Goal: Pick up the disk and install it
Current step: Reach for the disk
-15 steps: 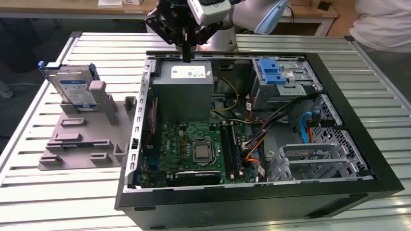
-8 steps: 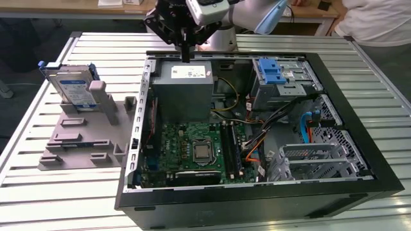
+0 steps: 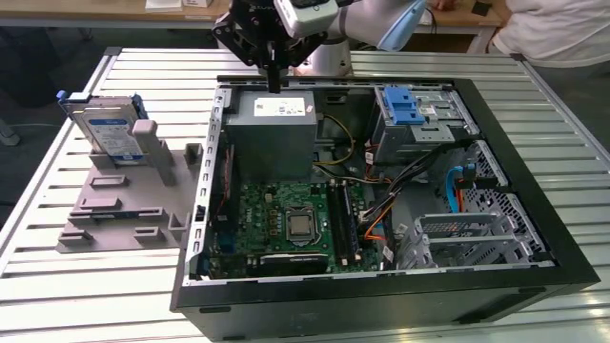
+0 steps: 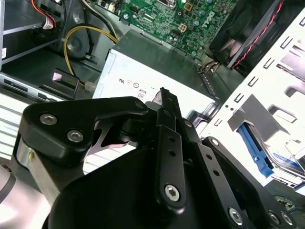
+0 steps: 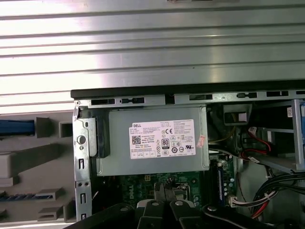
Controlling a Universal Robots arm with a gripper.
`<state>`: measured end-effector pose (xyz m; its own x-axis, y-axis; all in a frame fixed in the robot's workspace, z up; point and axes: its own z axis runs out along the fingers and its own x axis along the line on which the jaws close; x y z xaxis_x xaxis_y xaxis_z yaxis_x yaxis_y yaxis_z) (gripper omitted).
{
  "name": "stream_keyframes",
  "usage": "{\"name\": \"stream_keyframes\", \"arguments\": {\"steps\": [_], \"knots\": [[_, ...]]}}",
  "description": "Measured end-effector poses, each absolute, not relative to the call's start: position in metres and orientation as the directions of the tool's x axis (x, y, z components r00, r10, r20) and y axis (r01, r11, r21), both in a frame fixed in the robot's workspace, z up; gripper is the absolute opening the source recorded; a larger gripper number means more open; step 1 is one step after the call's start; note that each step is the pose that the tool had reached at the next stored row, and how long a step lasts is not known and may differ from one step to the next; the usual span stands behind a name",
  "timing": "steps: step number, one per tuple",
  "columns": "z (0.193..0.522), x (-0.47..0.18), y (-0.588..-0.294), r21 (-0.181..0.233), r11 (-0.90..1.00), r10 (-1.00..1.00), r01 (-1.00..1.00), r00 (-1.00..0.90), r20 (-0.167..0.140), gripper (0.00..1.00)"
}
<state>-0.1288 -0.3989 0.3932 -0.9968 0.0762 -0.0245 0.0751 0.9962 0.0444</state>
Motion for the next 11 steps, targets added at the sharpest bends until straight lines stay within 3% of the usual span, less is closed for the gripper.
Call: {"name": "stream_keyframes", "arguments": {"steps": [11], "knots": [[0.3931, -0.1311, -0.3989, 0.044, 0.996, 0.076, 0.075, -0.997, -0.024, 0.11]]}}
